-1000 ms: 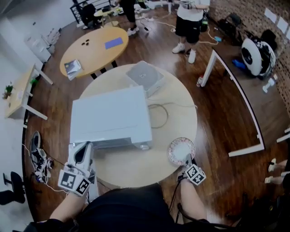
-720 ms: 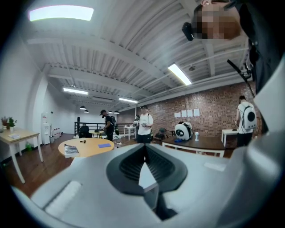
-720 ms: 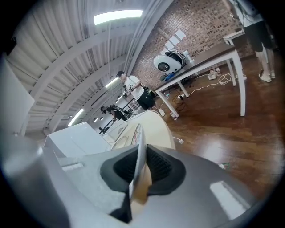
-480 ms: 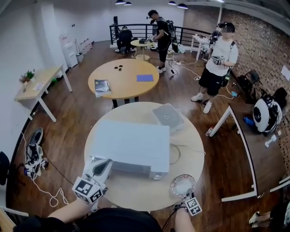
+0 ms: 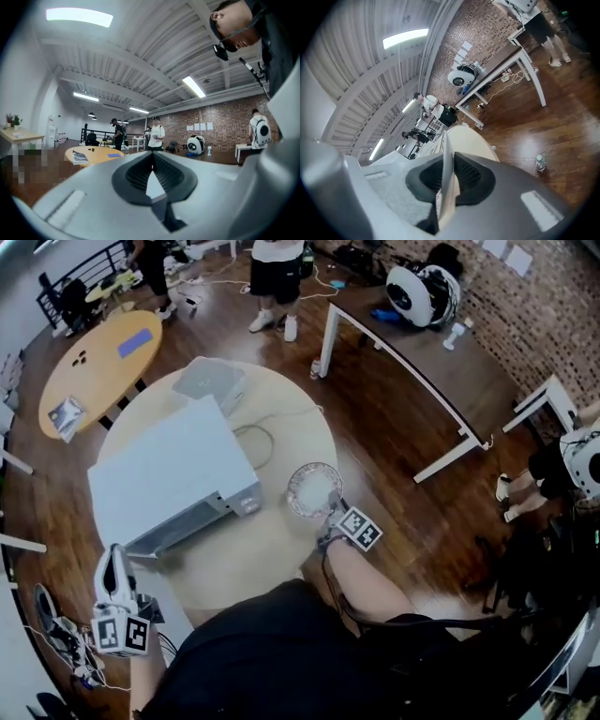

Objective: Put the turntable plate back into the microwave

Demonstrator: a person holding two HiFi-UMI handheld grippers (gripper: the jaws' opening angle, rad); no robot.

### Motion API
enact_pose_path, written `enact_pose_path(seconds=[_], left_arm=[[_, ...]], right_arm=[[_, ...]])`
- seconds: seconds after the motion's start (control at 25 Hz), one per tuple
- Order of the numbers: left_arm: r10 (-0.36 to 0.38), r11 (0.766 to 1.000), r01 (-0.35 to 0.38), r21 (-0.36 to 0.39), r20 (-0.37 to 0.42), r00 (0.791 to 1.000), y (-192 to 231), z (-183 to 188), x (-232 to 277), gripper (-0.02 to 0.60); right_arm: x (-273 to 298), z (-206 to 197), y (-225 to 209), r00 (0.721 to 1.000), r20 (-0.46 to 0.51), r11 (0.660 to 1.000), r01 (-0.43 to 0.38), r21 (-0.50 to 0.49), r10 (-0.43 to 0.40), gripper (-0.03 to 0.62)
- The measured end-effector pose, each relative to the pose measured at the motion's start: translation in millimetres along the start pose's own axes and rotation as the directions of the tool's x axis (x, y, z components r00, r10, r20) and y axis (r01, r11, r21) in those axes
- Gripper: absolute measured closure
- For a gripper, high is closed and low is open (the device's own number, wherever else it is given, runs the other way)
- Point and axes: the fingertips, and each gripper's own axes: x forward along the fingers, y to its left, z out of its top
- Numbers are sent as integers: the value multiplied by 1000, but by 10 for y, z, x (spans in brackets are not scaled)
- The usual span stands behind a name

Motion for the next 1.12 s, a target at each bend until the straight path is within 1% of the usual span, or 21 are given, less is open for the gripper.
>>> enact_pose_path(seconds=[0.12, 0.2, 0.28, 0.48, 0.64, 0.8, 1.04, 1.12], left_arm=[[-34, 999, 35, 10, -17, 999, 53, 16, 34, 577], [-49, 999, 50, 18, -13, 999, 100, 14, 50, 577], [-60, 998, 60, 20, -7, 998, 125, -13, 68, 577], [-66, 995, 68, 67, -32, 997, 228, -160, 136, 577], [-69, 996, 71, 56, -44, 997, 241, -262, 188, 577], [-89, 993, 92, 76, -43, 995, 232, -280, 195, 577], [-102, 991, 105, 77, -44, 994, 238, -225, 111, 578], [-104, 992, 106, 75, -33, 994, 230, -189, 79, 578]], right_arm=[[-226, 20, 5, 999, 42, 998, 26, 64, -29, 565], [-304, 20, 54, 997, 67, 994, 20, 104, -27, 565], [-376, 66, 111, 996, 87, 993, 11, 122, -22, 565], [-525, 252, 355, 992, 127, 994, -29, 102, 16, 565], [-576, 341, 545, 986, 154, 990, -82, 110, 64, 565], [-561, 304, 697, 983, 146, 986, -128, 109, 111, 565], [-720, 185, 597, 989, 125, 989, -88, 123, 72, 565], [-769, 178, 575, 991, 118, 989, -82, 126, 68, 565]])
